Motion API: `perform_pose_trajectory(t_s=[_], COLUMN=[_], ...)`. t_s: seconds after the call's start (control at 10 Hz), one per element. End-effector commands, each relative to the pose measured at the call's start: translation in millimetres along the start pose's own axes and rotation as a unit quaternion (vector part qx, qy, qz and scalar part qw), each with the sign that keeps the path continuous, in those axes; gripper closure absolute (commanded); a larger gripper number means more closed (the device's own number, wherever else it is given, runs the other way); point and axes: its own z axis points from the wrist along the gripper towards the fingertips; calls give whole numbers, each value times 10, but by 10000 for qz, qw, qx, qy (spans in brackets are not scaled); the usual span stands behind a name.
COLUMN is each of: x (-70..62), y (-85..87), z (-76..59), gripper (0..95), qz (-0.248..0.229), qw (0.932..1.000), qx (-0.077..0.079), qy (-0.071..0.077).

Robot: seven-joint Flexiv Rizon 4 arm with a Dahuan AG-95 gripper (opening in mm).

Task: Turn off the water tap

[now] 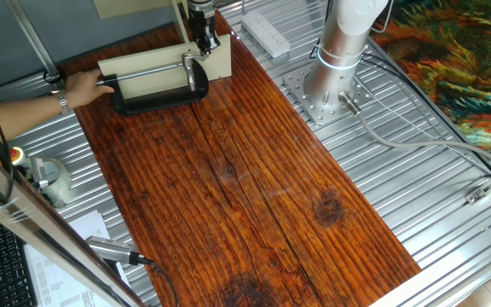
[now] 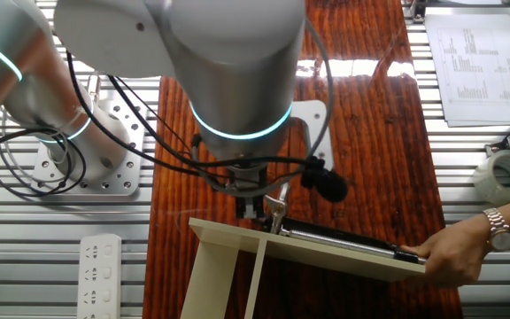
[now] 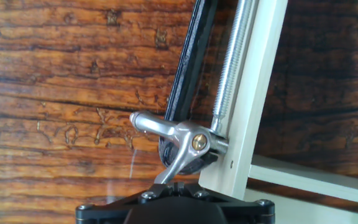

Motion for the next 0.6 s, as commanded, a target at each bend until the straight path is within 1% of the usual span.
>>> perform_pose_trajectory(t_s=[0.1,0.3,0.4,0.6], x=[-60,-97,-125,-167], y=[58,91,91,99], z=[-33,-38,-22,-10], gripper=[950,950,950,950], qz=[57,118,131,143], qw=[10000,9999,9998,9997], qx=[-1,2,2,-5], qy=[-26,-47,-116,-197])
